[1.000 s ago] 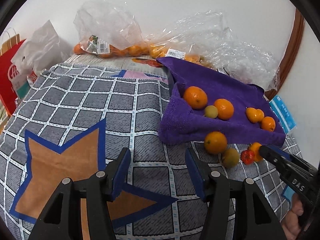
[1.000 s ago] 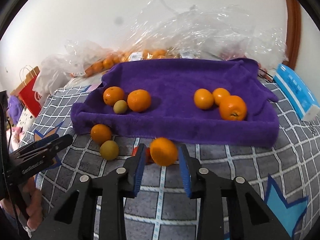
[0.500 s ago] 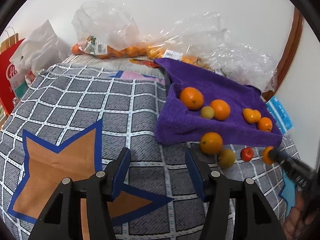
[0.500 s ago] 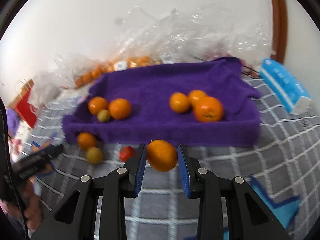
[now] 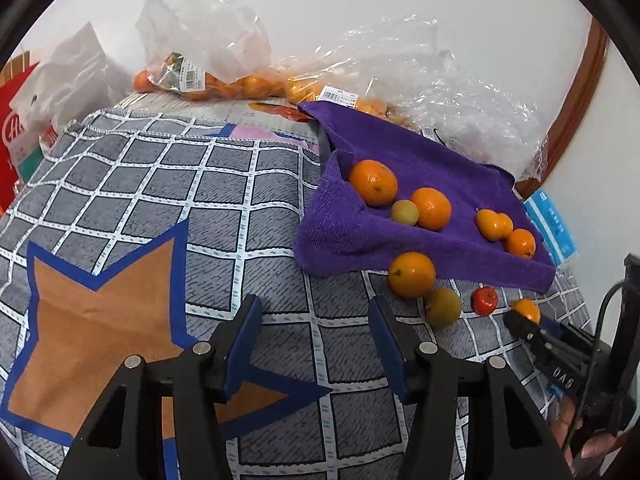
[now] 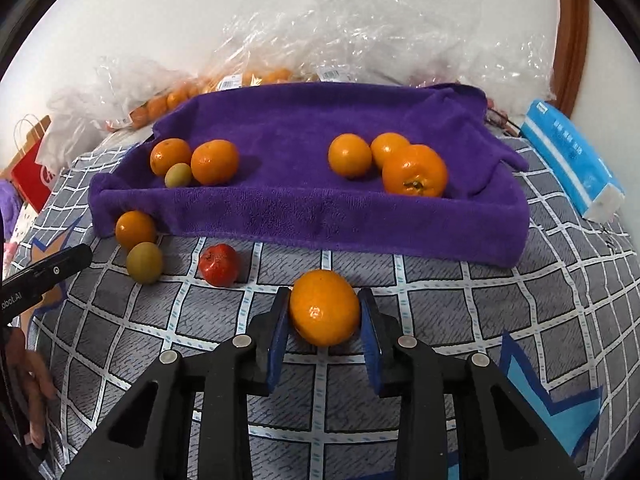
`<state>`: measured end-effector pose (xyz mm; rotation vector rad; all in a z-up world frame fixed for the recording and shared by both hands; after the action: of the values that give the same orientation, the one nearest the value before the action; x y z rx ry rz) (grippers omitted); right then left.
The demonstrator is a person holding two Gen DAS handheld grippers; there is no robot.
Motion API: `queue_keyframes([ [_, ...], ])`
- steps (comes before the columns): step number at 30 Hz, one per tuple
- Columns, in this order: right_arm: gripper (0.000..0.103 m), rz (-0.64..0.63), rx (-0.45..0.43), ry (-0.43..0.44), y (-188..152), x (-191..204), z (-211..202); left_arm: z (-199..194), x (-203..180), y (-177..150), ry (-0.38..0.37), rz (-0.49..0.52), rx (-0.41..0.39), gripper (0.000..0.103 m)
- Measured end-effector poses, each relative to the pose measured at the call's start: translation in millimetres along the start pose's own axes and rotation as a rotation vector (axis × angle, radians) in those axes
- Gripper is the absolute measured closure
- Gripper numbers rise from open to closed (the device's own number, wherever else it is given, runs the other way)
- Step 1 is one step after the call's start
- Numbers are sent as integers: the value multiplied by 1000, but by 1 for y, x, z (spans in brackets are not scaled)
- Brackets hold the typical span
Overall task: Organize fruits
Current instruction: 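Move the right gripper to an orange beside the towel and grasp it, then grasp an orange with the left gripper while the right holds its orange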
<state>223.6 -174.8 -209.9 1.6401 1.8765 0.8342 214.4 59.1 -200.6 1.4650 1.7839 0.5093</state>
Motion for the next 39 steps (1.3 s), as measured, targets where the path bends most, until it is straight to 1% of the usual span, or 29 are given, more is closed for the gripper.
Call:
queue_keyframes([
  [6,70,-57,-45,-18,0,7,-11,2,1,-1,-8,1,5,49],
  [8,70,-52,-63,-40,1,4,-15,1,0,-1,-6,15,8,49],
  [11,70,-25,-82,-26,2,-1,-19,0,-2,-1,-2,34,6,51],
  [14,70,-13,-94,-30,3,-4,-23,-1,-7,-1,-32,41,6,51],
  [16,70,-9,-103,-28,4,-5,-24,-2,-10,-1,-37,41,11,52],
  [21,70,16,-134,-25,5,-10,-32,-6,-46,0,-81,101,19,52],
  [23,70,31,-134,-22,5,-12,-32,2,-61,5,-72,119,21,52],
  [25,70,44,-130,-21,5,-14,-30,9,-67,11,-56,118,9,52],
  [26,70,50,-131,-20,5,-15,-31,15,-69,13,-53,111,15,51],
  [27,70,56,-135,-18,5,-16,-31,25,-71,12,-51,99,46,51],
  [29,70,63,-140,-15,5,-17,-32,37,-71,10,-49,79,76,51],
  [31,70,67,-140,-14,5,-18,-31,43,-68,10,-39,53,72,52],
  [32,70,67,-138,-14,5,-17,-31,44,-67,10,-50,35,69,53],
  [35,70,56,-132,-18,5,-15,-29,42,-67,8,-90,44,55,72],
  [36,70,55,-133,-14,5,-15,-29,42,-66,7,-98,34,64,71],
  [37,70,55,-132,-10,6,-15,-29,40,-66,6,-126,23,65,71],
  [39,70,58,-136,-6,6,-15,-28,36,-66,6,-154,17,55,71],
])
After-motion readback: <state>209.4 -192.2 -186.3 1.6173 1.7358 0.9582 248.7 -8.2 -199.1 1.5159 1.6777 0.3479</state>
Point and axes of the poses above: each gripper's, at about its wrist camera, not at the fingertips, and z roughly the way its jaws point, x to its left, y to its top, the point moved 7 cm from there along z, roughly the way its jaws point, and after that the axes turned 7 degrees about -x, right-handed, at the moved point
